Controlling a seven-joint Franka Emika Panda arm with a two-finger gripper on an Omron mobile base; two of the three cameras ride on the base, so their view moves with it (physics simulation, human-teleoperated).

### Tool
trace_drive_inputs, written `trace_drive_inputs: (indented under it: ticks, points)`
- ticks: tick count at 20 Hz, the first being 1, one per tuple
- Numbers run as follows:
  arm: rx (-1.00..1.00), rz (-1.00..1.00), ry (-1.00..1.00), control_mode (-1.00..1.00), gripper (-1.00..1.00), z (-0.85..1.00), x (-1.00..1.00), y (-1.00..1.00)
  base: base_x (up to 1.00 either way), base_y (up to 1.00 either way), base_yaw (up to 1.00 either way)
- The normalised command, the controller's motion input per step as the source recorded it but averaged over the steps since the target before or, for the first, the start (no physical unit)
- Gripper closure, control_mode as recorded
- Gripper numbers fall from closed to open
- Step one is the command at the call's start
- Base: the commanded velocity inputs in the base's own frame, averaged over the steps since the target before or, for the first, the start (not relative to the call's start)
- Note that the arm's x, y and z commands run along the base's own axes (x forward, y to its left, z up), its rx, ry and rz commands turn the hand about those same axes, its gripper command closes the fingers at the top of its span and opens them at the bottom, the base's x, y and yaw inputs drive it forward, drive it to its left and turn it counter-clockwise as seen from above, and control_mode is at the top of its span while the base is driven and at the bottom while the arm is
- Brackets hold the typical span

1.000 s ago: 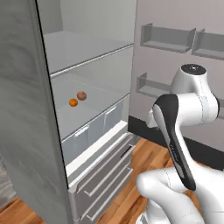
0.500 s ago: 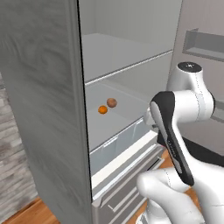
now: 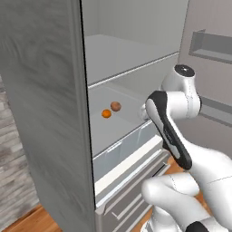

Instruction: Open the fridge, remove the tangerine, onion, and fish, and place them on any counter.

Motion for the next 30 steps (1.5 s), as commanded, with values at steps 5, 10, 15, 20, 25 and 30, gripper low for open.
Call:
trace_drive_inputs:
  ticks: [5,10,15,20,25,30]
  points:
    - [0.12,0.08,0.04,-1.0,-1.0,-0.36,0.88,0.45,0.0,0.0,0.0]
    - [0.07,0.0,0.01,-1.0,-1.0,-0.19,0.68,0.57,0.0,0.0,0.0]
    - [0.01,0.0,0.0,-1.0,-1.0,-0.28,0.49,0.6,0.0,0.0,0.0]
    - [0.0,0.0,0.0,-1.0,-1.0,-0.2,0.61,0.22,0.0,0.0,0.0]
    - [0.0,-0.02,-0.01,-1.0,-1.0,-0.17,0.52,0.06,0.0,0.0,0.0]
    - [0.0,-0.03,0.0,-1.0,-1.0,-0.2,0.42,0.0,0.0,0.0,0.0]
